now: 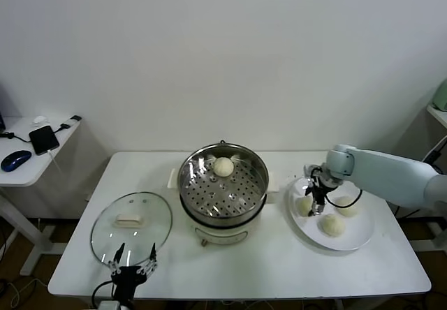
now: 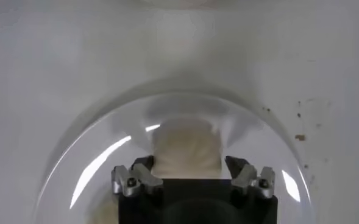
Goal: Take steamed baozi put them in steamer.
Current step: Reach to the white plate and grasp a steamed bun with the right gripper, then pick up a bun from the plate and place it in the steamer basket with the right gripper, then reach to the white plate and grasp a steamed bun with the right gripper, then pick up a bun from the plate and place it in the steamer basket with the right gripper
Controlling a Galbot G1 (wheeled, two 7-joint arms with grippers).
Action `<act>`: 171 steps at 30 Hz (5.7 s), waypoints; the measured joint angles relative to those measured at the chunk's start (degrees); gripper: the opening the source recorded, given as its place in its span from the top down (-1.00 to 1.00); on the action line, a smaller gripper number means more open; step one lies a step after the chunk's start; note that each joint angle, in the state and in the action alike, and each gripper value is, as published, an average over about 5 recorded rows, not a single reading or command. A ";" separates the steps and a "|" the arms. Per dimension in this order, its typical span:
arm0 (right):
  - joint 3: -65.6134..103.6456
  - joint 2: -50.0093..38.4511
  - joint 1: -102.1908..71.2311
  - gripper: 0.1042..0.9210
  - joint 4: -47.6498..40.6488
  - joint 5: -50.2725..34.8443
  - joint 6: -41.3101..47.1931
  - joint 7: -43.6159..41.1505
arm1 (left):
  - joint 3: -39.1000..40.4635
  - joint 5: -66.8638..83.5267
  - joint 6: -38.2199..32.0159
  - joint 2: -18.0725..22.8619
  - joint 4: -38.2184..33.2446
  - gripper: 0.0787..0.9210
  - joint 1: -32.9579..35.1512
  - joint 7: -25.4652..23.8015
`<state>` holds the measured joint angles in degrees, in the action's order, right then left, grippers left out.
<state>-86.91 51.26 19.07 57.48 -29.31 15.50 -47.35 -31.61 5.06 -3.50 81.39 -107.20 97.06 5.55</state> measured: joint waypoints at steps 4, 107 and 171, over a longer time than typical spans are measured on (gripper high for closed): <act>-0.84 -0.25 1.62 -0.47 0.79 -0.41 -0.35 -1.20 | 0.00 -0.05 0.02 0.12 -0.27 -0.77 0.26 0.06; -4.71 -16.33 9.11 -0.76 16.87 8.38 -2.78 -5.70 | 1.61 -1.52 1.64 0.50 -3.69 -0.77 0.90 -0.29; -4.08 13.73 33.18 -0.34 20.49 7.97 -32.98 -15.73 | 2.25 -2.20 2.64 0.84 -4.88 -0.77 0.47 -0.54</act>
<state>-90.99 64.99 52.24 77.98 -21.34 -17.48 -63.08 -29.36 2.86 -0.86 82.23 -112.08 97.54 5.01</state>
